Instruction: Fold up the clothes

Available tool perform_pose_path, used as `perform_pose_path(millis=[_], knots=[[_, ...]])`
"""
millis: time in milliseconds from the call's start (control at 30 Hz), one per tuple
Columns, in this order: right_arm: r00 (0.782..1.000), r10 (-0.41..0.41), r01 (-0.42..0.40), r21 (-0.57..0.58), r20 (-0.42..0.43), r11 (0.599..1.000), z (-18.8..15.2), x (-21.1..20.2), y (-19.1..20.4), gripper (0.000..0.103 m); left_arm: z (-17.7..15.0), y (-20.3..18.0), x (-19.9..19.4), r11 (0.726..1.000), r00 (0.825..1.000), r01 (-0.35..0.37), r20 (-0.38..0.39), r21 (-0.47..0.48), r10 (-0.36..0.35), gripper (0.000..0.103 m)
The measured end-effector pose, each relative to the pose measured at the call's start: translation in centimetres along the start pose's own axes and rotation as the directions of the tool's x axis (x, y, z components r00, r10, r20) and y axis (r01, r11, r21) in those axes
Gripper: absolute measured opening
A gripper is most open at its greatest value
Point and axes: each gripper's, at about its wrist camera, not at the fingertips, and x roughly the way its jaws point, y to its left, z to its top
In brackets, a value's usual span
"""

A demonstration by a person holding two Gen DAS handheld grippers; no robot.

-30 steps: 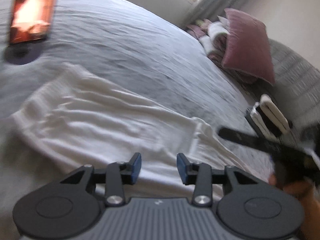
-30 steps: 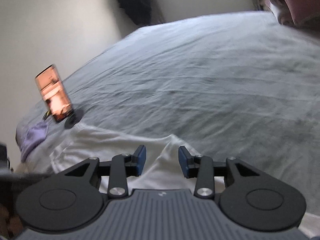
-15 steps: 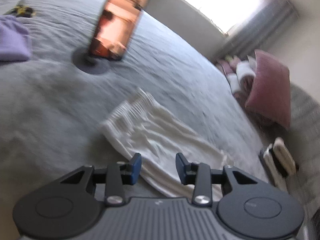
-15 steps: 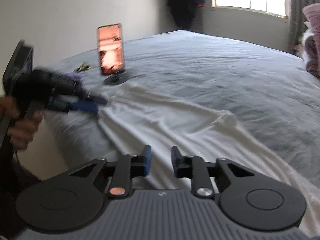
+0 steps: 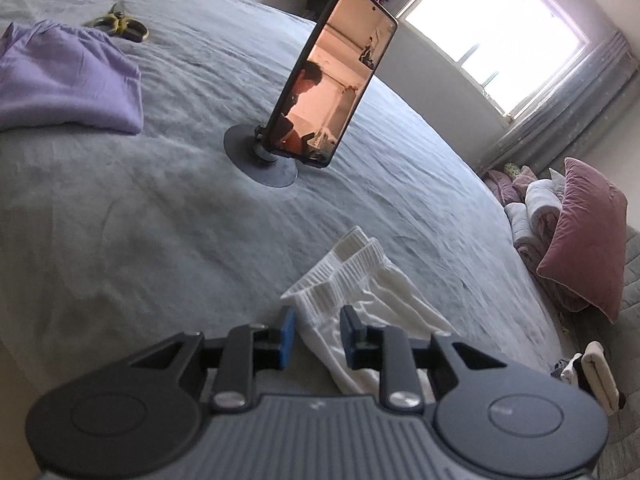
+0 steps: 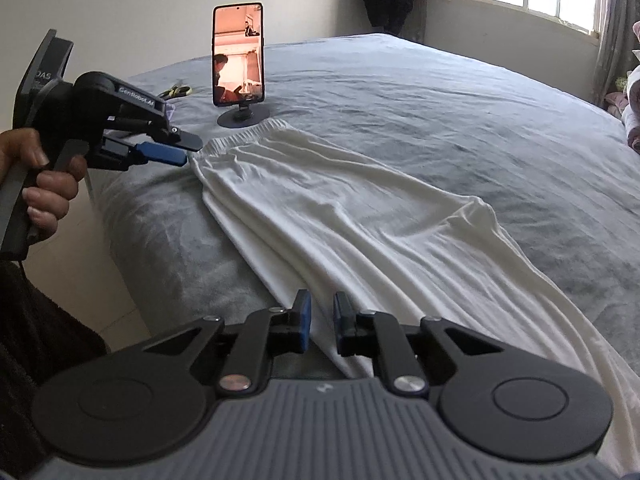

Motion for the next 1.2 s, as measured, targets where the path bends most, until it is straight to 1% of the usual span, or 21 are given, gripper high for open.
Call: perform_pose_path(millis=[67, 133, 300, 333, 367, 400, 433, 533, 633, 700, 767, 800, 867, 933, 967, 1000, 1033, 1067, 1100, 1167, 1200], knots=[[1.000, -0.001, 0.001, 0.001, -0.006, 1.000, -0.1, 0.1, -0.1, 0.013, -0.1, -0.3, 0.1, 1.000, 1.000, -0.011, 0.007, 0.012, 0.011, 0.019], [1.000, -0.004, 0.004, -0.003, -0.014, 1.000, -0.1, 0.3, -0.1, 0.013, -0.2, -0.6, 0.1, 0.999, 1.000, -0.026, 0.019, 0.036, 0.025, 0.010], [1.000, -0.016, 0.015, -0.031, -0.027, 0.999, -0.2, 0.8, -0.1, 0.012, -0.4, -1.4, 0.2, 0.993, 0.997, -0.066, 0.055, 0.094, 0.061, 0.000], [0.999, -0.019, 0.018, -0.039, -0.029, 0.999, -0.2, 0.9, -0.1, 0.010, -0.4, -1.5, 0.2, 0.992, 0.996, -0.074, 0.062, 0.103, 0.068, 0.000], [0.999, -0.025, 0.024, -0.048, -0.029, 0.999, -0.1, 0.9, -0.1, 0.003, -0.4, -1.6, 0.2, 0.990, 0.995, -0.081, 0.072, 0.111, 0.073, 0.000], [0.999, -0.031, 0.029, -0.056, -0.029, 0.998, -0.1, 1.0, -0.1, 0.001, -0.3, -1.6, 0.1, 0.989, 0.994, -0.088, 0.082, 0.119, 0.079, 0.000], [0.999, -0.022, 0.021, -0.047, -0.026, 0.999, 0.1, 0.8, -0.3, 0.000, -0.3, -1.7, 0.1, 0.987, 0.992, -0.095, 0.093, 0.127, 0.084, 0.000], [0.999, 0.041, -0.041, 0.022, -0.005, 0.999, 0.6, -0.2, -1.2, 0.000, -0.1, -1.8, -0.4, 0.986, 0.989, -0.097, 0.128, 0.139, 0.080, 0.000], [0.993, 0.121, -0.122, 0.088, 0.014, 0.989, 0.9, -1.3, -2.1, 0.000, 0.1, -1.9, -0.7, 0.985, 0.986, -0.100, 0.148, 0.143, 0.078, 0.000], [0.987, 0.161, -0.161, 0.117, 0.011, 0.980, 0.8, -1.5, -2.5, 0.000, 0.2, -1.9, -0.7, 0.984, 0.985, -0.105, 0.149, 0.145, 0.083, 0.000], [0.979, 0.201, -0.200, 0.145, 0.009, 0.969, 0.8, -1.8, -2.9, 0.000, 0.4, -1.6, -0.4, 0.987, 0.988, -0.098, 0.134, 0.127, 0.080, 0.000], [0.975, 0.221, -0.220, 0.160, 0.008, 0.962, 0.7, -1.9, -3.1, 0.000, 0.4, -1.3, -0.4, 0.991, 0.990, -0.080, 0.122, 0.105, 0.067, 0.000], [0.978, 0.209, -0.205, 0.154, -0.009, 0.967, 0.5, -1.6, -3.0, 0.000, 0.6, -0.7, -0.3, 0.998, 0.995, -0.041, 0.098, 0.057, 0.036, 0.003], [0.981, 0.192, -0.187, 0.146, -0.026, 0.972, 0.2, -1.2, -2.8, 0.000, 0.5, -0.4, -0.2, 1.000, 0.997, -0.018, 0.079, 0.025, 0.016, 0.017], [0.981, 0.192, -0.187, 0.146, -0.025, 0.972, 0.1, -1.1, -2.8, 0.001, 0.5, -0.2, -0.1, 1.000, 0.997, -0.008, 0.071, 0.009, 0.007, 0.021], [0.982, 0.189, -0.184, 0.145, -0.018, 0.972, 0.0, -1.1, -2.8, 0.004, 0.5, -0.2, 0.0, 1.000, 0.998, -0.010, 0.062, 0.005, 0.009, 0.025], [0.983, 0.183, -0.180, 0.144, -0.009, 0.973, 0.0, -1.2, -2.7, 0.008, 0.4, -0.3, 0.2, 1.000, 0.998, -0.014, 0.053, 0.003, 0.014, 0.025], [0.984, 0.176, -0.174, 0.142, -0.003, 0.974, 0.0, -1.3, -2.7, 0.016, 0.3, -0.4, 0.5, 1.000, 0.999, -0.022, 0.048, 0.012, 0.021, 0.025], [0.985, 0.174, -0.172, 0.139, 0.001, 0.975, 0.1, -1.4, -2.6, 0.016, 0.1, -0.6, 0.7, 0.999, 0.999, -0.031, 0.044, 0.023, 0.030, 0.024], [0.984, 0.178, -0.177, 0.134, 0.006, 0.975, 0.2, -1.4, -2.5, 0.016, -0.1, -1.1, 1.0, 0.998, 0.998, -0.046, 0.041, 0.051, 0.044, 0.006], [0.984, 0.179, -0.178, 0.133, 0.007, 0.975, 0.3, -1.3, -2.6, 0.017, -0.2, -1.4, 1.1, 0.996, 0.998, -0.053, 0.045, 0.069, 0.050, 0.000]])
